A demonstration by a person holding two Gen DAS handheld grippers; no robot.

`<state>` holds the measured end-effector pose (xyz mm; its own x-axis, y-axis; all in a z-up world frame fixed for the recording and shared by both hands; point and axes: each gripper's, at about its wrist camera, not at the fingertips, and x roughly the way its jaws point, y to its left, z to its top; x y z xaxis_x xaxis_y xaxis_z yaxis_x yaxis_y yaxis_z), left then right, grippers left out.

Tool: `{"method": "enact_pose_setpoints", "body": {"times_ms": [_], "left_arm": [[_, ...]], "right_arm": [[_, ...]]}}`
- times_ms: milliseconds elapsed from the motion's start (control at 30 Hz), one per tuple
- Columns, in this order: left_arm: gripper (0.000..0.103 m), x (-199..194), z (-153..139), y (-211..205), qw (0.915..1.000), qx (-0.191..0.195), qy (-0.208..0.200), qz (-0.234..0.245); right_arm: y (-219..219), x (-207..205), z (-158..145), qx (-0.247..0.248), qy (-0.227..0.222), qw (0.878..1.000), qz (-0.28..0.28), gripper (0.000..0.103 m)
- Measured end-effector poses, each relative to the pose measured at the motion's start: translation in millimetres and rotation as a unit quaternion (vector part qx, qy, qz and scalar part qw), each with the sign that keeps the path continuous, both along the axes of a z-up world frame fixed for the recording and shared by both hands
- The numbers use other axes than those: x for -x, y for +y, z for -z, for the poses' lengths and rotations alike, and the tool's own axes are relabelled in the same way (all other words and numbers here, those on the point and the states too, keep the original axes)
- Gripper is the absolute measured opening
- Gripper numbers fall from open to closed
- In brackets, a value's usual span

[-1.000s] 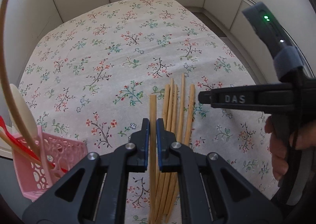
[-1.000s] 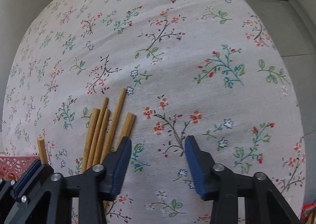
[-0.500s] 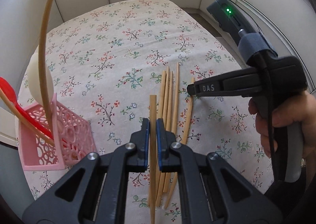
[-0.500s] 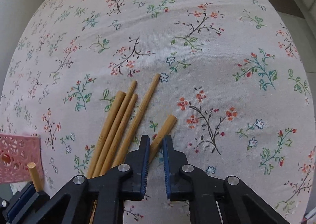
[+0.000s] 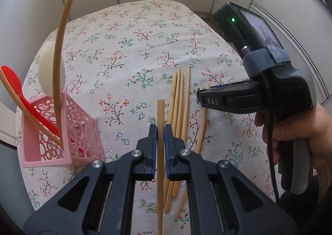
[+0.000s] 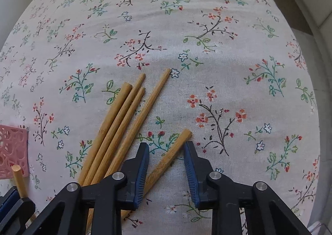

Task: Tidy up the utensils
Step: 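Lift the chopsticks with the left gripper while the right gripper grasps one chopstick, then lower the chopsticks into the pink basket with both grippers and release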

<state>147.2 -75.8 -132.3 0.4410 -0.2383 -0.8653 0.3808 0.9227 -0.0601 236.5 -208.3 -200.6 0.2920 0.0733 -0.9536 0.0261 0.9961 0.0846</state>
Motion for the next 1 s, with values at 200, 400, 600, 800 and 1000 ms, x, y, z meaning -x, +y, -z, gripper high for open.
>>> {"method": "enact_pose_setpoints", "body": {"times_ms": [200, 400, 600, 800, 1000], "left_arm": [[0.008, 10.9, -10.3, 12.2, 0.9996, 0.02, -0.02, -0.005], [0.008, 23.8, -29.8, 19.2, 0.9981, 0.039, -0.047, -0.002], [0.008, 35.5, -53.2, 27.4, 0.9954, 0.055, -0.078, 0.0], [0.008, 50.4, -73.8, 35.1, 0.9915, 0.067, -0.112, 0.004], [0.008, 61.7, -92.3, 36.3, 0.9871, 0.083, -0.137, 0.009]], "right_arm": [[-13.4, 10.6, -1.9, -0.033, -0.015, 0.999, 0.019, 0.007], [-27.7, 41.4, -38.2, -0.042, -0.072, 0.996, 0.019, 0.007], [-27.2, 68.1, -74.7, -0.058, -0.126, 0.99, 0.01, 0.007], [-23.3, 96.5, -112.2, -0.07, -0.181, 0.981, -0.002, 0.007], [-20.6, 116.0, -142.0, -0.077, -0.227, 0.971, -0.011, 0.007]]}}
